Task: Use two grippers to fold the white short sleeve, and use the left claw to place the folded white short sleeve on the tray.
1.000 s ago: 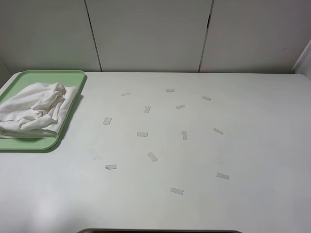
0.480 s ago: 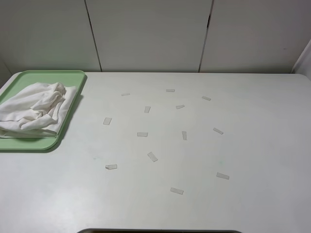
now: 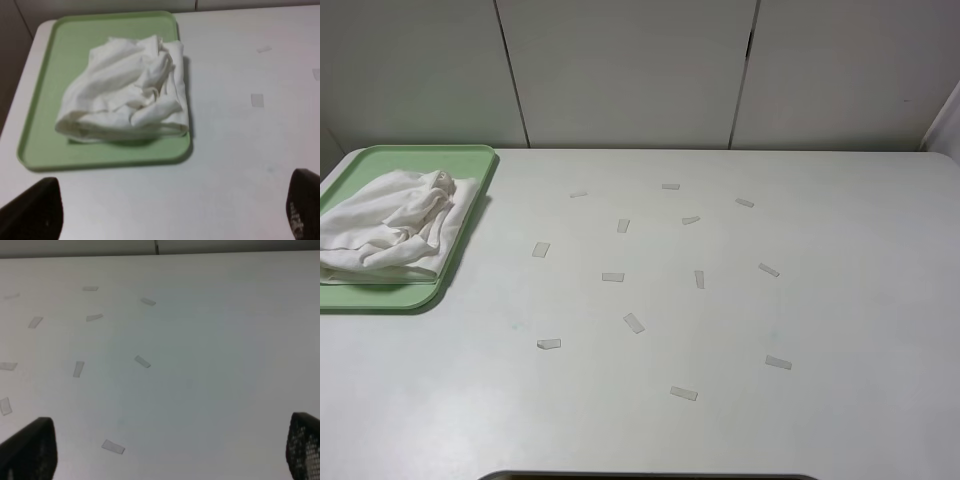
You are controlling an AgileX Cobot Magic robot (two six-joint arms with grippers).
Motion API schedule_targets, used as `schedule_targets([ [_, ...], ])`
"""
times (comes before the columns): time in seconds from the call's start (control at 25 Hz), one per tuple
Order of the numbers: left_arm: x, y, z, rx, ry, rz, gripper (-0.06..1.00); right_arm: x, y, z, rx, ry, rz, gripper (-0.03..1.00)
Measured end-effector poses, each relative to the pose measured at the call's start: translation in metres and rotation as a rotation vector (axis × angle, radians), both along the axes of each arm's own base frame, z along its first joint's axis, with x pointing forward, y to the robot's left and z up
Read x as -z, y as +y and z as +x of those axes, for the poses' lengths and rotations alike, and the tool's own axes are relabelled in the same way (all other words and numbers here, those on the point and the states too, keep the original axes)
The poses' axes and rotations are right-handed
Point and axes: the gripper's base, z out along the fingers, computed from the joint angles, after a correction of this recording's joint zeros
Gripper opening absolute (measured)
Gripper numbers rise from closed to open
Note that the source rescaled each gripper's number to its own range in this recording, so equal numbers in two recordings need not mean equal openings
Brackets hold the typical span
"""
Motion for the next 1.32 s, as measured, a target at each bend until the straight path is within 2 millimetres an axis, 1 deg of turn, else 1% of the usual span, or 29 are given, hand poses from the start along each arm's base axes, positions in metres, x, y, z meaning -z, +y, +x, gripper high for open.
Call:
schedule_targets([
  [0.12,0.013,-0.001,-0.01,-0.021,0.002,-0.039,0.88,0.0,0.0,0.0,0.0,0.0,0.0,1.0],
  [0.2,0.019,-0.001,-0.01,-0.038,0.035,-0.069,0.88,0.0,0.0,0.0,0.0,0.0,0.0,1.0],
  [0.28,0.029,-0.001,-0.008,-0.054,0.093,-0.094,0.88,0.0,0.0,0.0,-0.001,0.0,0.001,1.0],
  [0.32,0.029,-0.001,-0.008,-0.054,0.093,-0.094,0.88,0.0,0.0,0.0,-0.001,0.0,0.001,1.0],
  [0.44,0.042,-0.002,-0.003,-0.047,0.14,-0.113,0.88,0.0,0.0,0.0,-0.001,-0.001,0.002,1.0],
  [0.48,0.044,-0.003,0.001,-0.041,0.119,-0.123,0.88,0.0,0.0,0.0,-0.001,-0.001,0.002,1.0],
  [0.68,0.047,-0.003,0.004,-0.039,0.119,-0.127,0.88,0.0,0.0,0.0,-0.001,-0.003,0.003,1.0],
  [1.32,0.047,-0.003,0.005,-0.039,0.111,-0.127,0.88,0.0,0.0,0.0,-0.002,-0.004,0.004,1.0],
])
